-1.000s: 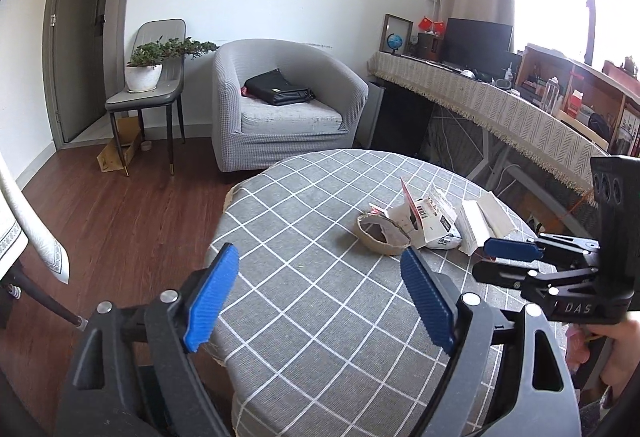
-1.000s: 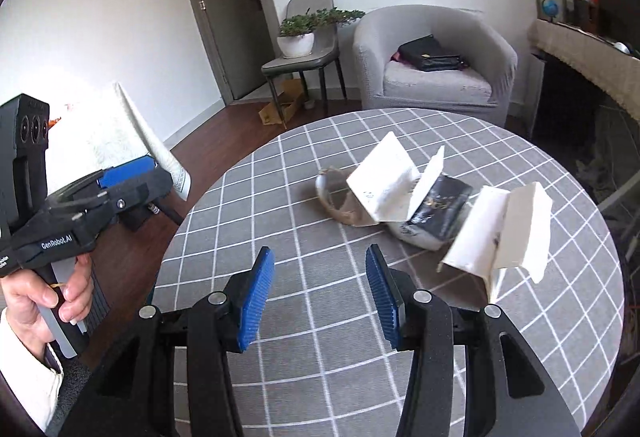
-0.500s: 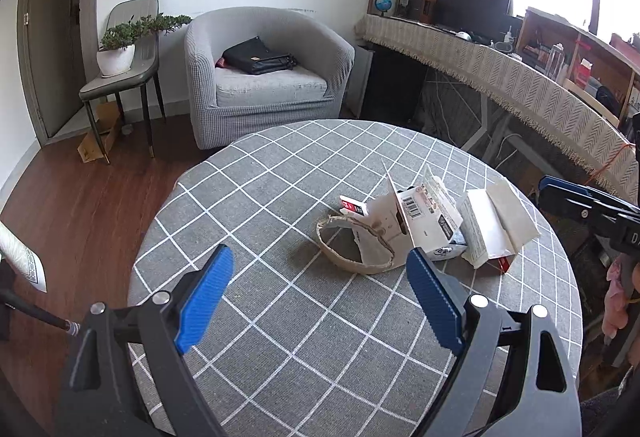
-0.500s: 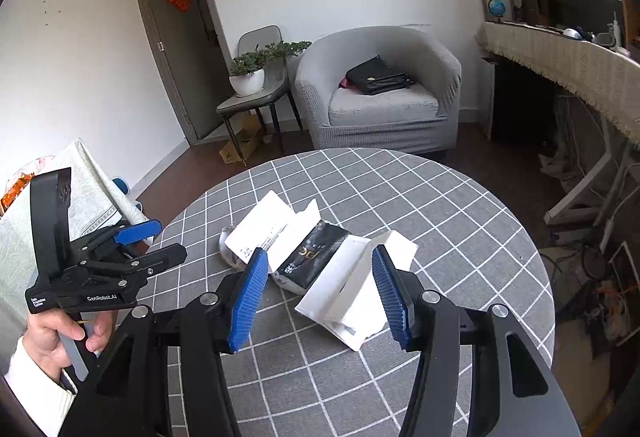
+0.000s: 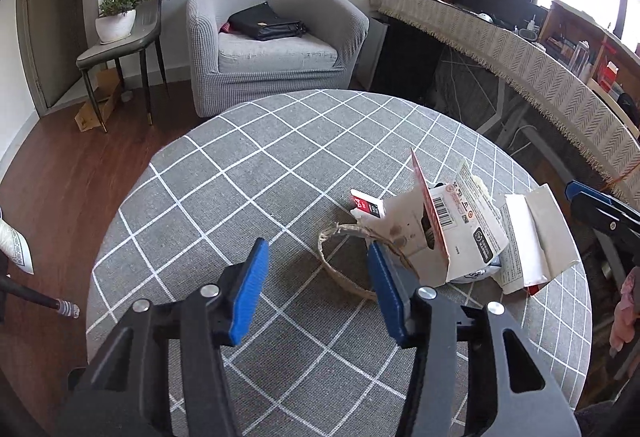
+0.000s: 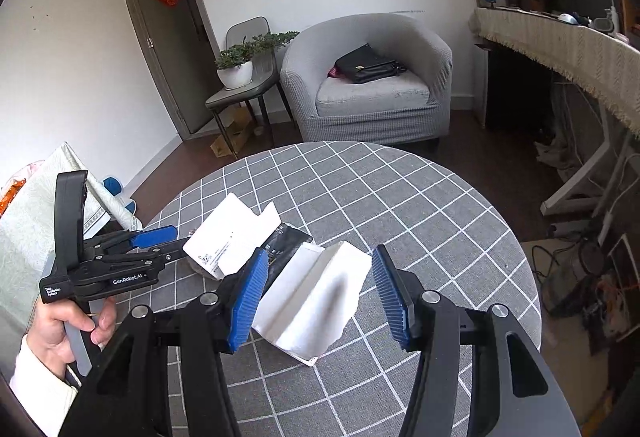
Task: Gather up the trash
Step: 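Grasp the twine loop with the left tool while the right tool grasps the white paper packet, then carry the twine loop and paper packet with both tools over the bin, then open both tools to drop the twine loop and paper packet into the bin, then move both open tools back to the box and black bag, then grasp the white barcode box with the left tool while the right tool grasps the black FOCC bag, then carry the box and black bag with both tools over the bin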
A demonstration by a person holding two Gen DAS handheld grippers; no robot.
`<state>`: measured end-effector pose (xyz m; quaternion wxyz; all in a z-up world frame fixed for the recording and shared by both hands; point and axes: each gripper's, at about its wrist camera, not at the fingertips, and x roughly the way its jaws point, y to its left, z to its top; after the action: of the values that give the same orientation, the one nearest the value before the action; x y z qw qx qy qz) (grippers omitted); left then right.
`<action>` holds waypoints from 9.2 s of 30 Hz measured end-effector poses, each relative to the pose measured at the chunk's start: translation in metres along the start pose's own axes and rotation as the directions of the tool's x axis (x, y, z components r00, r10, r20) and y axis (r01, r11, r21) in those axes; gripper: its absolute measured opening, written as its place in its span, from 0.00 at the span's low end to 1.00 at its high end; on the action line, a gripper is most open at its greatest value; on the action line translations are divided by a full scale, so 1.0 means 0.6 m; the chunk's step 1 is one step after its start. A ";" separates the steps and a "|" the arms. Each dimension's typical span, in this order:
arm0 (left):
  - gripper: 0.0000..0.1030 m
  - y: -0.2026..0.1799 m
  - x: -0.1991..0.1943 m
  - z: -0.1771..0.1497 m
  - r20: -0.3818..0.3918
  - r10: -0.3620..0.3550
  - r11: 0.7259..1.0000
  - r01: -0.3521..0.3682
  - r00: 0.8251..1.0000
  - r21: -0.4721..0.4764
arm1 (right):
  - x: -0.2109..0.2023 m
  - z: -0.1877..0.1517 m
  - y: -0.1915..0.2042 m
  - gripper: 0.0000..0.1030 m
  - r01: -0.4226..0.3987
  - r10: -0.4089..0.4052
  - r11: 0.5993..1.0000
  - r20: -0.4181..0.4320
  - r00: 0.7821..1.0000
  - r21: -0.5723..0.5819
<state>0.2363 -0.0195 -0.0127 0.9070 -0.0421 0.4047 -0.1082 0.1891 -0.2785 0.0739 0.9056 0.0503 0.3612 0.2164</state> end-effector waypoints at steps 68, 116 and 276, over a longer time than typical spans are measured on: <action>0.04 0.110 -0.191 -0.135 0.021 0.025 0.998 -0.024 0.999 -0.052 | 0.024 -0.070 0.174 0.25 -0.261 0.266 0.957 -0.019 0.964 0.126; 0.04 0.461 -0.196 -0.375 -0.295 0.220 0.950 -0.273 0.930 -0.154 | 0.232 -0.130 0.606 0.19 -0.489 0.454 0.871 -0.293 0.841 -0.053; 0.02 0.097 -0.123 -0.028 0.084 -0.003 0.993 0.013 0.996 -0.114 | 0.170 -0.007 0.178 0.49 0.101 -0.157 0.962 -0.212 0.965 -0.255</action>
<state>0.1854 0.0541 0.0199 0.9189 -0.1003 0.3716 -0.0866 0.2141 -0.1387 0.0324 0.8692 -0.1097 0.4371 0.2034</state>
